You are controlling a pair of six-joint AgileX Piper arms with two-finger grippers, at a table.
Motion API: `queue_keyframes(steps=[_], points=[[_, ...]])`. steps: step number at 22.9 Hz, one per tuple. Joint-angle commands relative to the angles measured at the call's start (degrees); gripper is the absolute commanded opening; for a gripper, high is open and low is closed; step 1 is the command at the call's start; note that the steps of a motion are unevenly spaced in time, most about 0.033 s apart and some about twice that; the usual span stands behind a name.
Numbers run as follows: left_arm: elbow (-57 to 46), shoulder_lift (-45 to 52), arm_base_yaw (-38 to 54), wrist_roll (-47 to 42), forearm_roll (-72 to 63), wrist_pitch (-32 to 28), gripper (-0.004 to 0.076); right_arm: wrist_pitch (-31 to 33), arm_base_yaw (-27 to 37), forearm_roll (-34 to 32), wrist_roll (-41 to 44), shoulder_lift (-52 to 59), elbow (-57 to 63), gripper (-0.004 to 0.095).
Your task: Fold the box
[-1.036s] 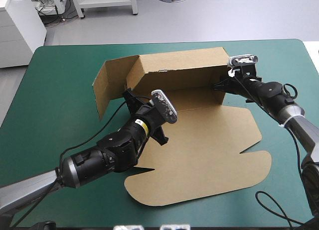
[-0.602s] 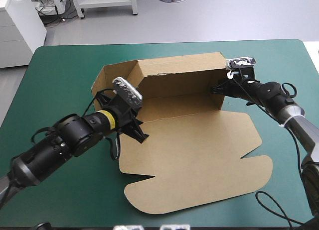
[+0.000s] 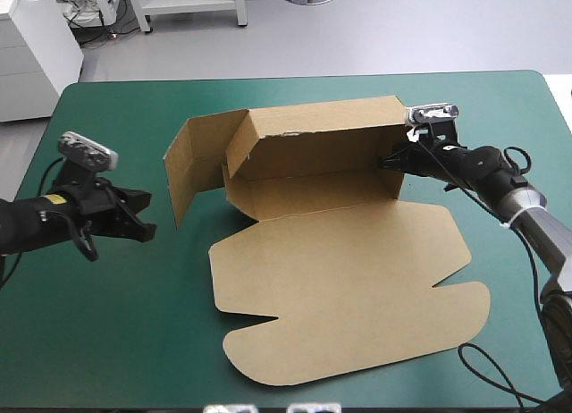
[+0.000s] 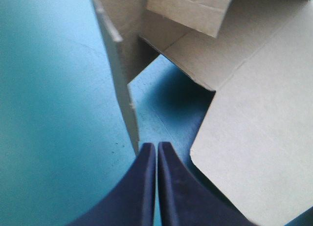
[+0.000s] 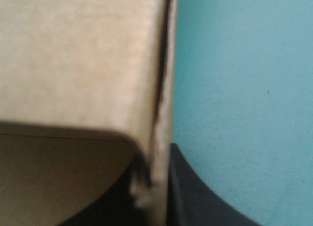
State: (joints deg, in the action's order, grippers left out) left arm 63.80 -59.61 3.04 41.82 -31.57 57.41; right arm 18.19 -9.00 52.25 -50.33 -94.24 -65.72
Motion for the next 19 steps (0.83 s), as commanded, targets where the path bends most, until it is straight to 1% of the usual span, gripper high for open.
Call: queue_keyframes(steps=[1, 3, 4, 6, 7, 10, 11, 14, 17, 19], points=[[1.2, 1.1, 14.2, 8.3, -14.8, 3.5, -0.0004, -0.8, 0.0, 0.1, 2.4, 2.4, -2.0, -0.0013], [-1.7, 1.1, 25.8, 11.7, -28.9, 7.5, -0.0004, -1.0, 0.0, -0.1, 3.2, 2.4, -2.0, -0.0013], [-3.0, 1.1, 27.3, 11.9, -31.3, 8.0, -0.0004, -1.4, 0.0, -0.5, 5.5, 2.4, -2.0, -0.0013], [-6.4, 1.0, 28.4, 12.7, -31.7, 7.9, -0.0004, -2.5, 0.0, -2.7, 11.0, 2.4, -2.0, -0.0013], [-8.2, 1.0, 28.4, 12.7, -31.7, 6.8, -0.0004, -2.5, 0.0, -4.5, 12.7, 2.4, -2.0, -0.0013], [-9.0, 1.0, 28.4, 12.7, -31.7, 6.9, -0.0004, -2.5, 0.0, -8.4, 17.2, 2.4, -2.0, -0.0012], [-9.0, 1.0, 28.4, 12.8, -31.9, 7.5, -0.0004, -1.8, 0.0, -10.7, 19.0, 2.4, -2.1, -0.0011], [-9.0, 1.0, 28.4, 13.1, -31.7, 7.1, -0.0004, 1.7, 0.0, -13.2, 20.4, 2.4, -3.1, -0.0011], [-9.0, 1.0, 28.4, 13.4, -31.7, 6.1, -0.0004, 7.3, 0.0, -14.5, 20.9, 2.4, -4.9, -0.0011], [-9.0, 0.8, 28.4, 13.9, -31.7, 6.1, -0.0004, 11.3, 0.0, -17.6, 23.6, 2.4, -6.5, -0.0011]])
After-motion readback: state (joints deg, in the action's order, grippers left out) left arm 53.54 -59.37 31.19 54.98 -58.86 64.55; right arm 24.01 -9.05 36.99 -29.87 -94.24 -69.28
